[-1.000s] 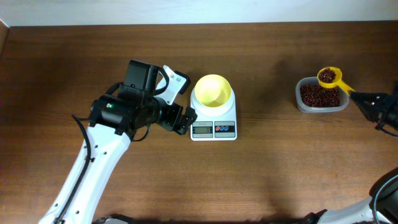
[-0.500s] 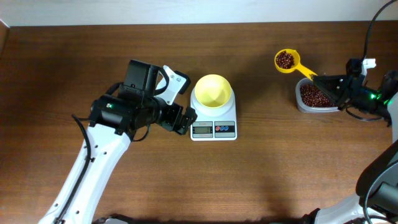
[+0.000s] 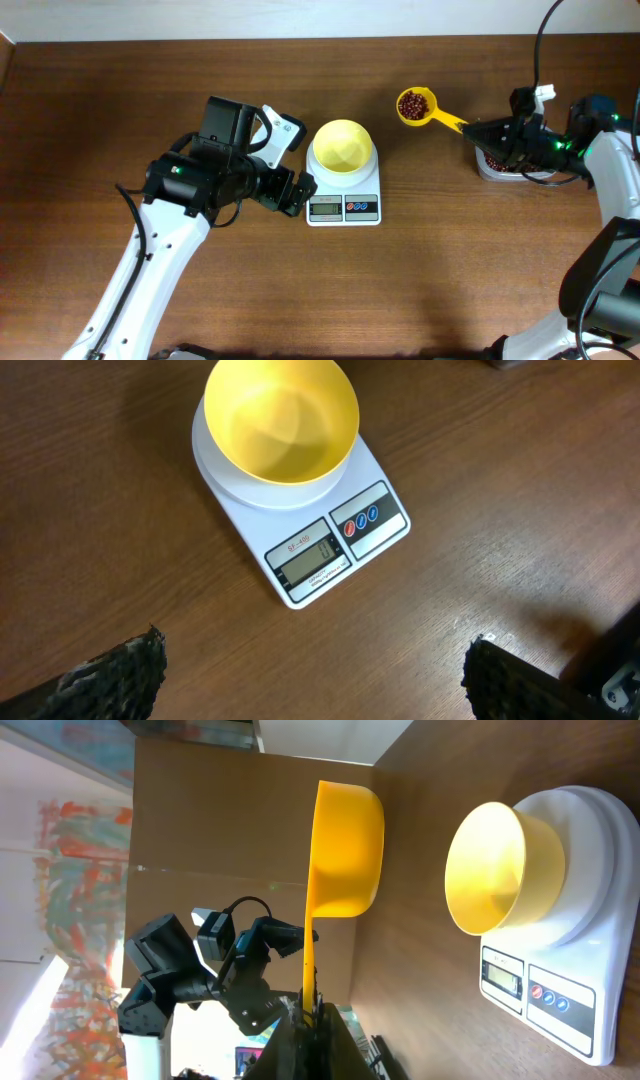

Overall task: Scoop item into bowl and weigh 50g on scale
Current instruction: 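Carry the filled scoop left over the yellow bowl with the right gripper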

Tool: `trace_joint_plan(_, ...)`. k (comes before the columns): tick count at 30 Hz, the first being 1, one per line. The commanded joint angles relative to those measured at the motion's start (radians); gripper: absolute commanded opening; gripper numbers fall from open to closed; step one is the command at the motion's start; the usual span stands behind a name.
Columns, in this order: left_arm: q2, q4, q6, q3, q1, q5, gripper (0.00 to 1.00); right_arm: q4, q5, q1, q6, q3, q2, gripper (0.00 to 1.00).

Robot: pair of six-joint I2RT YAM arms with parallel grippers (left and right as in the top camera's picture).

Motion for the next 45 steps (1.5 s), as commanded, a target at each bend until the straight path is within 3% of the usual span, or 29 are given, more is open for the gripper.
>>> trace_joint_plan(1,0.008,0.001,0.02,-0.011,-0.001,0.008,0.99,0.003,-0.041,0.015,-0.003,-0.01,0.007,0.04)
trace_joint_plan(20,0.008,0.001,0.02,-0.011,-0.001,0.008,0.99,0.111,-0.02,0.144,0.038,-0.007,0.007,0.04)
trace_joint_plan(24,0.008,0.001,0.02,-0.011,-0.001,0.008,0.99,0.328,0.059,0.192,0.295,-0.007,0.007,0.04)
trace_joint_plan(26,0.008,0.001,0.02,-0.011,-0.001,0.008,0.99,0.423,0.216,0.222,0.426,-0.007,0.007,0.04)
trace_joint_plan(27,0.008,0.001,0.02,-0.011,-0.001,0.008,0.99,0.452,0.239,0.238,0.431,-0.007,0.007,0.04)
trace_joint_plan(36,0.008,0.001,0.02,-0.011,-0.001,0.008,0.99,0.528,0.481,0.36,0.391,0.012,0.002,0.04)
trace_joint_plan(41,0.008,0.001,0.02,-0.011,-0.001,0.008,0.99,0.389,0.793,0.447,0.289,0.12,-0.014,0.04)
trace_joint_plan(45,0.008,0.001,0.02,-0.011,-0.001,0.008,0.99,0.308,0.937,0.496,0.214,0.159,-0.016,0.04)
